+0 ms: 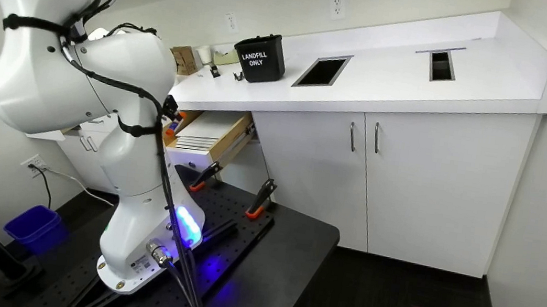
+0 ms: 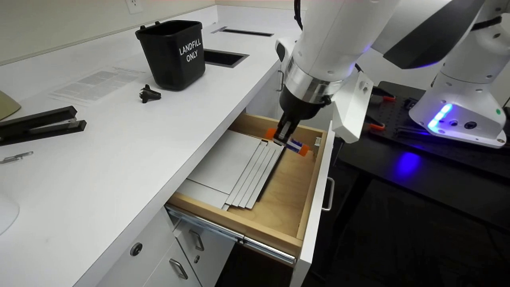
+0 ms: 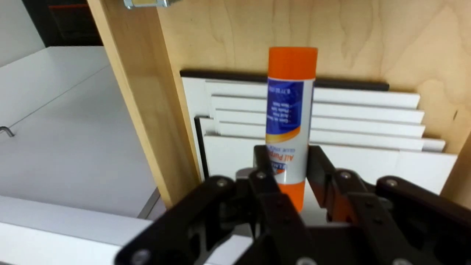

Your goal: Remove the glue stick from the drawer and put it on the table

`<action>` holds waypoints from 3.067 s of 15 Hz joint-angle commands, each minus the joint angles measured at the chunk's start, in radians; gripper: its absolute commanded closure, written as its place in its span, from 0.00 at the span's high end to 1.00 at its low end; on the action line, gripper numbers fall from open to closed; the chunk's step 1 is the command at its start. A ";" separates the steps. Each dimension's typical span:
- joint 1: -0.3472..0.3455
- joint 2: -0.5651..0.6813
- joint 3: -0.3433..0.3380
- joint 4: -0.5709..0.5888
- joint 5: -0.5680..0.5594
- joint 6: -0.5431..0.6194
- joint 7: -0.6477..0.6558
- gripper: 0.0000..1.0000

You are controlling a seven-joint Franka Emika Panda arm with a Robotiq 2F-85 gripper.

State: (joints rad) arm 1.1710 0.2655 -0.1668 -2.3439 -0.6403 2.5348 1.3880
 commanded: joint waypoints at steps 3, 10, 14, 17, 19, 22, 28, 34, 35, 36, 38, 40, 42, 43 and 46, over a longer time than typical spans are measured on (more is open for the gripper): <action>-0.157 -0.192 0.087 -0.003 -0.152 -0.092 0.263 0.12; -0.524 -0.166 0.240 0.107 0.005 0.080 0.010 0.12; -0.629 -0.153 0.320 0.113 0.070 0.131 -0.106 0.30; -0.644 -0.102 0.334 0.154 0.113 0.154 -0.179 0.30; -0.641 -0.094 0.336 0.160 0.114 0.154 -0.179 0.30; -0.669 -0.054 0.356 0.196 0.162 0.201 -0.274 0.13; -0.737 0.084 0.392 0.381 0.415 0.115 -0.559 0.12; -0.718 0.266 0.367 0.631 0.545 -0.056 -0.726 0.12; -0.712 0.298 0.365 0.667 0.554 -0.079 -0.738 0.12; -0.702 0.326 0.359 0.700 0.555 -0.101 -0.739 0.12; -0.685 0.378 0.351 0.756 0.556 -0.126 -0.744 0.12; -0.671 0.423 0.345 0.796 0.557 -0.126 -0.742 0.12; -0.657 0.459 0.338 0.828 0.559 -0.116 -0.738 0.12; -0.650 0.476 0.335 0.845 0.559 -0.118 -0.736 0.12; -0.633 0.507 0.324 0.887 0.561 -0.122 -0.724 0.13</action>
State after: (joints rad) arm 0.5096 0.7371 0.1816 -1.5290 -0.1071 2.4532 0.6724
